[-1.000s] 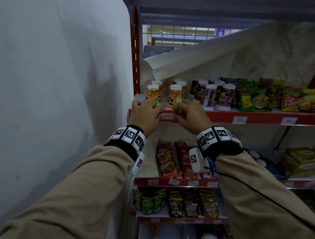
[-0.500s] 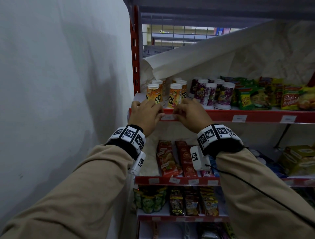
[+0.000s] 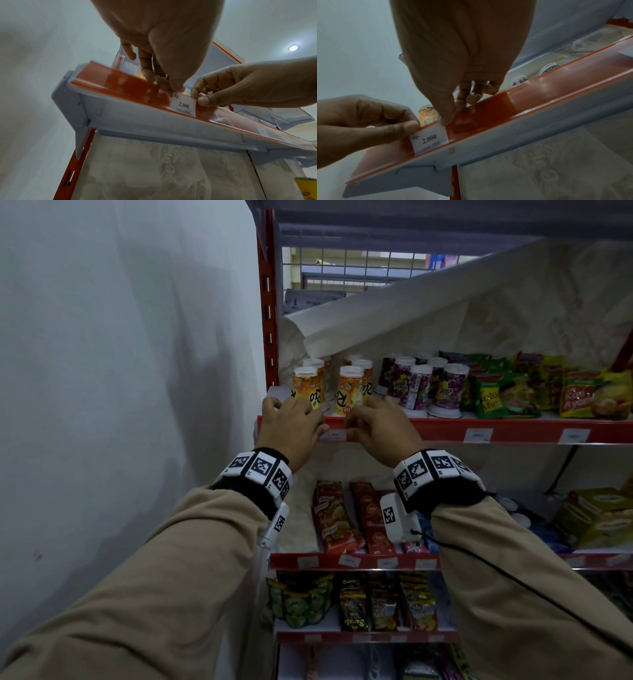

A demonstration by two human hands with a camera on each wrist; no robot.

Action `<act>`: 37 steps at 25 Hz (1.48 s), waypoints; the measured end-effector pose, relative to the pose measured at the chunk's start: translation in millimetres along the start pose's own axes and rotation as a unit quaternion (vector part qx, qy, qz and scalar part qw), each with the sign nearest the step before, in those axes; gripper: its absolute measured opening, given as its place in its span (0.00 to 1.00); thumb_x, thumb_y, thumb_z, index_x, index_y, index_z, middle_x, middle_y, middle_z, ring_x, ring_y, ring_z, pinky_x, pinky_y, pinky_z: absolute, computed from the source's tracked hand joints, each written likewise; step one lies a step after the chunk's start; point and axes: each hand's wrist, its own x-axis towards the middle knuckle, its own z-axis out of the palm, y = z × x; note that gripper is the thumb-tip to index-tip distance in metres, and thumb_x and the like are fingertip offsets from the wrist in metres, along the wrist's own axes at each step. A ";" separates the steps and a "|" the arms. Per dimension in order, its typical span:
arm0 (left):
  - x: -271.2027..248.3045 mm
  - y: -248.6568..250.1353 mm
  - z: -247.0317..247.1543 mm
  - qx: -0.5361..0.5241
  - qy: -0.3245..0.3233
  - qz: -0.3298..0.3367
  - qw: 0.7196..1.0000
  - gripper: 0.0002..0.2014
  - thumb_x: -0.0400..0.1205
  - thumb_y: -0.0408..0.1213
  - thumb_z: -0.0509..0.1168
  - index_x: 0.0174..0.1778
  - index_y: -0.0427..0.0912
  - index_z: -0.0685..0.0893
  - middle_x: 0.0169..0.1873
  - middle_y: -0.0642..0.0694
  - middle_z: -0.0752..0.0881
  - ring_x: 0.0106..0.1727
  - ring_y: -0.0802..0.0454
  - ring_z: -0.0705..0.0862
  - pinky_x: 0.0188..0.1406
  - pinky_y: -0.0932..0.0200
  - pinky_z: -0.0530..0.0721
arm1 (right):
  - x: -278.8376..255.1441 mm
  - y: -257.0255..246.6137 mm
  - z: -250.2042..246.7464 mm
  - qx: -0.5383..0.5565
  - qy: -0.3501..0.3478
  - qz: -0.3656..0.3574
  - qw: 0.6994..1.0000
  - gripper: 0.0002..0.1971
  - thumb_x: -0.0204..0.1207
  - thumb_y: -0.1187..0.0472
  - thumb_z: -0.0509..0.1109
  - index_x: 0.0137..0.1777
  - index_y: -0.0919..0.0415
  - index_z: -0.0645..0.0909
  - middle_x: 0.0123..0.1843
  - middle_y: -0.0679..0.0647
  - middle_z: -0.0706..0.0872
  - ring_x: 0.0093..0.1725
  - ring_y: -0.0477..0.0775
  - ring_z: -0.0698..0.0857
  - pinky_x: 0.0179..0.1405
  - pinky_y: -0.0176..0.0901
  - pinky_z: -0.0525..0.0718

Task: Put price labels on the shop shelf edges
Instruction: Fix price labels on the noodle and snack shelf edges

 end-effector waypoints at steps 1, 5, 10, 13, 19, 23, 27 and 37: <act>0.1 0.1 0.3 0.004 0.001 0.001 1.000 0.15 0.86 0.52 0.52 0.56 0.50 0.80 0.53 0.49 0.81 0.56 0.48 0.76 0.60 0.46 0.64 | 0.1 0.1 0.5 -0.002 -0.001 0.001 1.000 0.08 0.77 0.53 0.69 0.55 0.50 0.83 0.55 0.53 0.80 0.57 0.58 0.73 0.57 0.53 0.74; -0.3 -0.4 2.3 -0.004 0.017 -0.002 1.000 0.14 0.86 0.52 0.52 0.55 0.50 0.80 0.53 0.50 0.81 0.55 0.48 0.77 0.58 0.47 0.63 | 0.4 1.3 2.7 0.001 0.006 0.005 1.000 0.08 0.76 0.53 0.70 0.54 0.51 0.83 0.56 0.53 0.80 0.57 0.58 0.72 0.58 0.53 0.73; -2.5 0.0 3.6 -0.021 0.055 0.004 0.998 0.11 0.84 0.51 0.57 0.55 0.51 0.78 0.51 0.50 0.83 0.53 0.47 0.79 0.56 0.47 0.64 | -3.1 2.4 5.0 0.033 0.039 0.000 0.999 0.10 0.74 0.56 0.72 0.53 0.55 0.79 0.54 0.53 0.81 0.55 0.57 0.73 0.57 0.54 0.74; -3.2 1.8 2.8 -0.012 0.069 0.005 0.998 0.10 0.83 0.48 0.60 0.55 0.49 0.80 0.52 0.48 0.83 0.54 0.45 0.78 0.56 0.47 0.67 | -6.0 4.0 6.0 0.041 0.054 -0.001 0.998 0.10 0.73 0.58 0.74 0.53 0.57 0.81 0.56 0.54 0.81 0.58 0.59 0.73 0.59 0.53 0.74; 0.6 13.3 -1.6 -0.022 0.061 0.004 0.998 0.09 0.80 0.42 0.64 0.55 0.49 0.81 0.54 0.47 0.81 0.59 0.45 0.76 0.59 0.47 0.66 | -20.4 23.1 0.7 0.014 0.088 0.012 0.996 0.12 0.70 0.58 0.76 0.52 0.58 0.81 0.53 0.55 0.81 0.56 0.60 0.74 0.55 0.51 0.74; 10.1 40.3 -7.0 -0.014 0.039 0.022 0.999 0.12 0.79 0.48 0.62 0.56 0.50 0.81 0.57 0.49 0.79 0.61 0.46 0.75 0.61 0.47 0.66 | -33.9 49.9 -9.3 -0.025 0.104 0.048 0.993 0.13 0.69 0.53 0.77 0.50 0.56 0.81 0.51 0.55 0.81 0.55 0.61 0.74 0.53 0.55 0.76; 28.0 81.6 -8.7 -0.013 0.016 0.048 0.999 0.16 0.80 0.52 0.60 0.60 0.50 0.79 0.60 0.48 0.78 0.64 0.45 0.72 0.62 0.46 0.64 | -53.1 89.1 -22.7 -0.065 0.108 0.090 0.988 0.16 0.68 0.49 0.77 0.51 0.54 0.80 0.57 0.57 0.80 0.58 0.63 0.74 0.53 0.56 0.76; 71.6 194.0 3.9 -0.088 -0.014 0.067 0.994 0.18 0.80 0.49 0.63 0.63 0.44 0.77 0.61 0.44 0.75 0.63 0.44 0.71 0.58 0.50 0.68 | -86.9 181.8 -55.9 -0.062 0.132 0.076 0.986 0.17 0.66 0.54 0.80 0.48 0.63 0.82 0.49 0.61 0.81 0.55 0.66 0.75 0.54 0.56 0.75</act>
